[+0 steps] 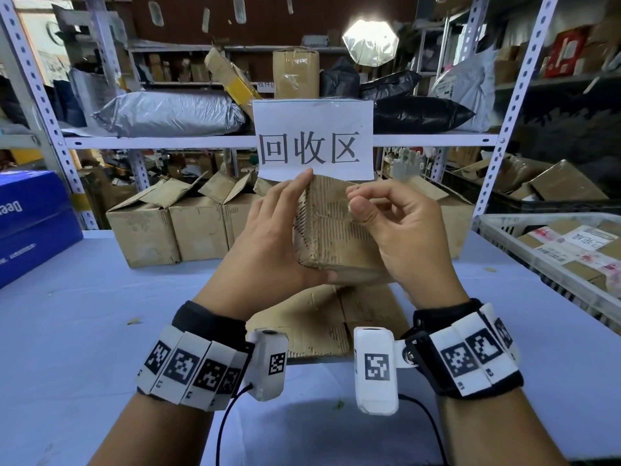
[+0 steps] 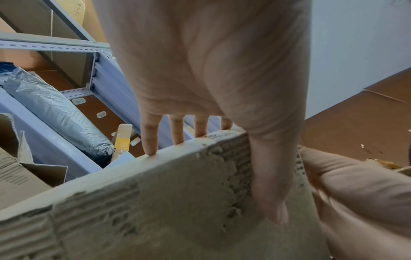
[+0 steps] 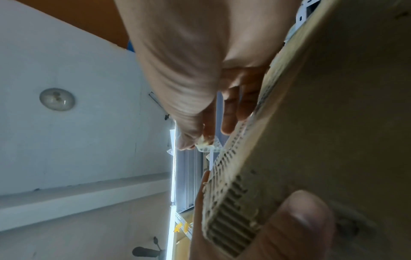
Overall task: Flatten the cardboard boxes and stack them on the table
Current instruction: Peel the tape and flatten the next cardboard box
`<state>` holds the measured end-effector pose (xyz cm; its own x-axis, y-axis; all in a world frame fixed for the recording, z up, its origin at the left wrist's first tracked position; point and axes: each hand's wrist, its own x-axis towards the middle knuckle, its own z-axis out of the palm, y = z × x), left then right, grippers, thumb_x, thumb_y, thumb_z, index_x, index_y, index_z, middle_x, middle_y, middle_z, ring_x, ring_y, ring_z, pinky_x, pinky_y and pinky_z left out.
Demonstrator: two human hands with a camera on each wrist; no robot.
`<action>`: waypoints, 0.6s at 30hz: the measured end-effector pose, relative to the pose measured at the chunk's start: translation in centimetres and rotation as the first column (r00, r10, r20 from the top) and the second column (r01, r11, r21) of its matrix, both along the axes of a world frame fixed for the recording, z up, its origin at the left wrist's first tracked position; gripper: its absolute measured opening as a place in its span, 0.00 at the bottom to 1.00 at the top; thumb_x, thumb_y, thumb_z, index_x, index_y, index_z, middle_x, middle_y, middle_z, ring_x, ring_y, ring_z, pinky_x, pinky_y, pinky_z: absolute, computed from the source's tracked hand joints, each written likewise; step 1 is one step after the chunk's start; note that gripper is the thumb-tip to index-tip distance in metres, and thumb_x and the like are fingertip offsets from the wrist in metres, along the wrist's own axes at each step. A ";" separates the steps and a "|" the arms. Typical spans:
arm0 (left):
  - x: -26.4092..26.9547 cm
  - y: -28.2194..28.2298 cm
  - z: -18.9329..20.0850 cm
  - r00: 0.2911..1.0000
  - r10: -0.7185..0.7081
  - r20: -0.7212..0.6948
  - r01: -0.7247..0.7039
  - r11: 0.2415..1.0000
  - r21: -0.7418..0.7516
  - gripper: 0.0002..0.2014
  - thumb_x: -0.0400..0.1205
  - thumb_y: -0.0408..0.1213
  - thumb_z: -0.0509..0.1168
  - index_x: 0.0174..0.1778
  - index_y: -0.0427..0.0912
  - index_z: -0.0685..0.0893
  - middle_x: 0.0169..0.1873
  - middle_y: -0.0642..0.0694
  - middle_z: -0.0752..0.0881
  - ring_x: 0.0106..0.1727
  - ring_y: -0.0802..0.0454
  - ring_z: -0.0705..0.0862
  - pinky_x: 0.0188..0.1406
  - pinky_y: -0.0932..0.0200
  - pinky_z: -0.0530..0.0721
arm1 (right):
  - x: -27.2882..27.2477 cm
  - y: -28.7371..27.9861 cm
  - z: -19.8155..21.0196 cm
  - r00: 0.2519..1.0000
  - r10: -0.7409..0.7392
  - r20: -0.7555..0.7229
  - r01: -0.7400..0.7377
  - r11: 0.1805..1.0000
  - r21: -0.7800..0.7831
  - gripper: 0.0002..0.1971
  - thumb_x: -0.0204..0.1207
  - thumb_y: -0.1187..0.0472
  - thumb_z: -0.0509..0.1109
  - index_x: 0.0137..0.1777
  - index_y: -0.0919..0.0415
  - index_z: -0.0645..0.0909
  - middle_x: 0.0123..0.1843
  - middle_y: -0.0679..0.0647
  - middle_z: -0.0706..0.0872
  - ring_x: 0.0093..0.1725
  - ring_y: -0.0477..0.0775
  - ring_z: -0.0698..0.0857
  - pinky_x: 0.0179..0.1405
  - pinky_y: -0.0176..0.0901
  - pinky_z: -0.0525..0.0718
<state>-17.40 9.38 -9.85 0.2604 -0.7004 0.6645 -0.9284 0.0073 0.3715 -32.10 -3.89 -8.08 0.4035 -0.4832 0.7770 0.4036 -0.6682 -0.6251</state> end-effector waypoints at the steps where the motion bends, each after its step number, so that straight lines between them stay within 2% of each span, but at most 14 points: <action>1: 0.0 0.0 0.0 1.000 0.003 -0.005 -0.003 1.000 0.001 0.64 0.60 0.62 0.83 0.87 0.65 0.49 0.81 0.65 0.61 0.82 0.56 0.61 0.76 0.52 0.64 | -0.1 -0.2 -0.1 0.999 -0.050 -0.003 0.050 0.999 -0.009 0.06 0.76 0.54 0.79 0.41 0.39 0.87 0.44 0.49 0.91 0.39 0.44 0.85 0.44 0.34 0.85; 3: 0.1 0.1 0.0 1.000 0.006 -0.015 -0.006 1.000 0.002 0.64 0.60 0.61 0.84 0.87 0.65 0.49 0.81 0.66 0.60 0.82 0.57 0.60 0.76 0.52 0.63 | -0.1 -0.8 -0.3 0.986 -0.161 -0.031 0.159 0.986 -0.044 0.06 0.74 0.51 0.80 0.39 0.39 0.86 0.39 0.45 0.88 0.38 0.38 0.81 0.40 0.30 0.80; 5: 0.1 0.1 0.0 1.000 0.006 -0.017 -0.006 1.000 0.005 0.64 0.60 0.61 0.83 0.88 0.65 0.49 0.81 0.66 0.60 0.83 0.57 0.60 0.76 0.53 0.63 | 0.0 -1.1 -0.5 0.965 -0.254 -0.059 0.249 0.965 -0.078 0.07 0.72 0.51 0.81 0.38 0.38 0.86 0.44 0.41 0.87 0.43 0.38 0.81 0.44 0.30 0.79; 6: 0.0 0.1 0.0 1.000 0.006 -0.017 -0.006 1.000 0.006 0.64 0.60 0.62 0.83 0.88 0.65 0.49 0.81 0.65 0.61 0.83 0.56 0.60 0.76 0.52 0.63 | 0.1 -1.1 -0.7 0.956 -0.287 -0.064 0.281 0.956 -0.087 0.06 0.71 0.51 0.82 0.39 0.38 0.87 0.48 0.42 0.86 0.48 0.38 0.82 0.49 0.32 0.80; 8: -0.2 0.0 0.0 1.000 0.003 -0.015 -0.003 1.000 0.008 0.64 0.60 0.63 0.82 0.88 0.64 0.50 0.82 0.64 0.61 0.82 0.55 0.61 0.76 0.52 0.64 | 0.3 -1.0 -0.8 0.944 -0.325 -0.065 0.319 0.944 -0.084 0.04 0.69 0.52 0.83 0.42 0.43 0.91 0.52 0.43 0.85 0.55 0.43 0.83 0.56 0.45 0.84; 10: -0.3 0.0 -0.1 1.000 0.001 -0.013 -0.001 1.000 0.009 0.63 0.61 0.63 0.81 0.88 0.63 0.50 0.82 0.62 0.61 0.82 0.55 0.61 0.76 0.53 0.63 | 0.3 -0.8 -0.9 0.931 -0.362 -0.049 0.354 0.927 -0.126 0.05 0.69 0.52 0.83 0.43 0.48 0.93 0.47 0.42 0.88 0.51 0.46 0.86 0.53 0.54 0.86; 13: -0.4 0.0 -0.1 1.000 -0.003 -0.013 0.003 1.000 0.006 0.63 0.61 0.65 0.80 0.88 0.62 0.50 0.82 0.61 0.61 0.82 0.54 0.61 0.75 0.53 0.63 | 0.1 -0.5 -0.9 0.916 -0.402 -0.013 0.391 0.897 -0.206 0.07 0.71 0.49 0.82 0.44 0.50 0.94 0.43 0.41 0.91 0.44 0.43 0.87 0.47 0.53 0.87; 15: -0.4 0.1 -0.1 1.000 -0.004 -0.018 0.004 1.000 0.005 0.63 0.61 0.66 0.80 0.88 0.63 0.50 0.82 0.62 0.61 0.82 0.55 0.61 0.75 0.53 0.63 | 0.0 -0.4 -0.9 0.920 -0.392 0.002 0.382 0.897 -0.220 0.13 0.74 0.43 0.76 0.42 0.51 0.94 0.43 0.42 0.91 0.44 0.43 0.88 0.46 0.53 0.87; 17: -0.3 0.1 -0.1 1.000 0.004 -0.024 -0.004 1.000 0.005 0.63 0.61 0.65 0.80 0.88 0.64 0.49 0.82 0.62 0.61 0.81 0.57 0.60 0.75 0.52 0.63 | -0.1 -0.4 -1.0 0.925 -0.380 0.006 0.371 0.898 -0.237 0.26 0.79 0.35 0.64 0.37 0.54 0.92 0.42 0.44 0.92 0.44 0.44 0.89 0.44 0.55 0.87; 18: -0.3 0.1 -0.2 1.000 0.008 -0.029 -0.008 1.000 0.005 0.64 0.60 0.64 0.81 0.88 0.64 0.49 0.82 0.63 0.61 0.81 0.58 0.60 0.75 0.52 0.63 | -0.2 -0.5 -1.1 0.928 -0.373 -0.005 0.361 0.901 -0.239 0.28 0.79 0.33 0.62 0.38 0.55 0.92 0.44 0.44 0.92 0.45 0.44 0.90 0.44 0.54 0.87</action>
